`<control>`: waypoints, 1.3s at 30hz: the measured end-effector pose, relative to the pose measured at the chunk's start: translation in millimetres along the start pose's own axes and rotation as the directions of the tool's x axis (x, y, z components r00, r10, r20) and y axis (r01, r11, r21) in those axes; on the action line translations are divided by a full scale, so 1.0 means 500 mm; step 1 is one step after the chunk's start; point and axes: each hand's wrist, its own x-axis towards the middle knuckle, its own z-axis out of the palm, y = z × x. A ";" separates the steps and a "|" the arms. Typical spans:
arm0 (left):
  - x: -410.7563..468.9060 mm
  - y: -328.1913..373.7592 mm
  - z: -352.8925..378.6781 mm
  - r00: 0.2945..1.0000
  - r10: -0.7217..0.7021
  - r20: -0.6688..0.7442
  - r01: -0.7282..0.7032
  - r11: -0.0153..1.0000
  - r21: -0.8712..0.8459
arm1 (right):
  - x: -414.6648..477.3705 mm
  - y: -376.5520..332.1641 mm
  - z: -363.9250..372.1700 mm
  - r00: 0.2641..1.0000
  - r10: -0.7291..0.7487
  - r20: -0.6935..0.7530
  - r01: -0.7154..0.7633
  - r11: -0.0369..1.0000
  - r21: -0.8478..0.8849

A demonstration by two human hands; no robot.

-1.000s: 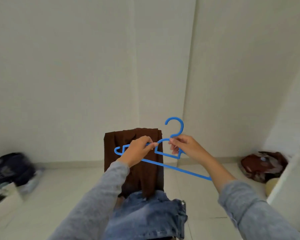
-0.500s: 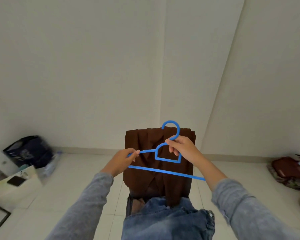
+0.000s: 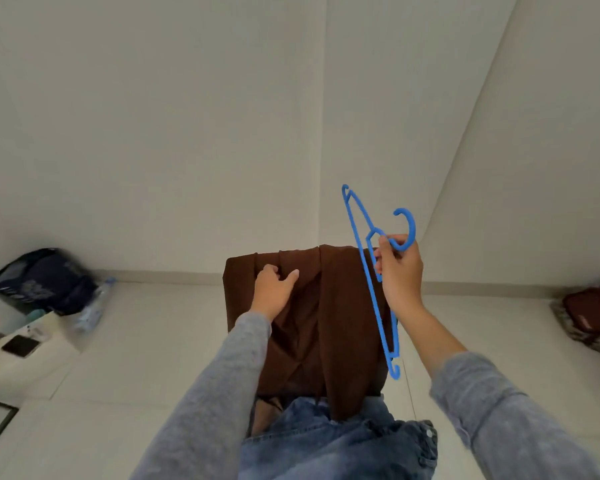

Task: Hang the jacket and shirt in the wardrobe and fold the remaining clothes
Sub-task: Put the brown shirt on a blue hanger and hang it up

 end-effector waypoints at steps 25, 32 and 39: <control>-0.056 -0.157 0.006 0.884 0.151 0.442 -0.343 0.851 0.397 | -0.181 0.034 0.026 0.997 0.071 -0.035 -0.074 0.994 -0.083; 0.046 -0.027 -0.069 0.764 0.643 0.056 -0.620 0.706 0.341 | -0.200 0.032 0.010 0.994 0.101 -0.038 -0.104 0.993 -0.059; 0.115 0.020 -0.030 0.589 0.503 0.632 -0.803 0.279 0.527 | -0.209 0.030 -0.013 0.995 0.102 -0.001 -0.102 0.994 -0.042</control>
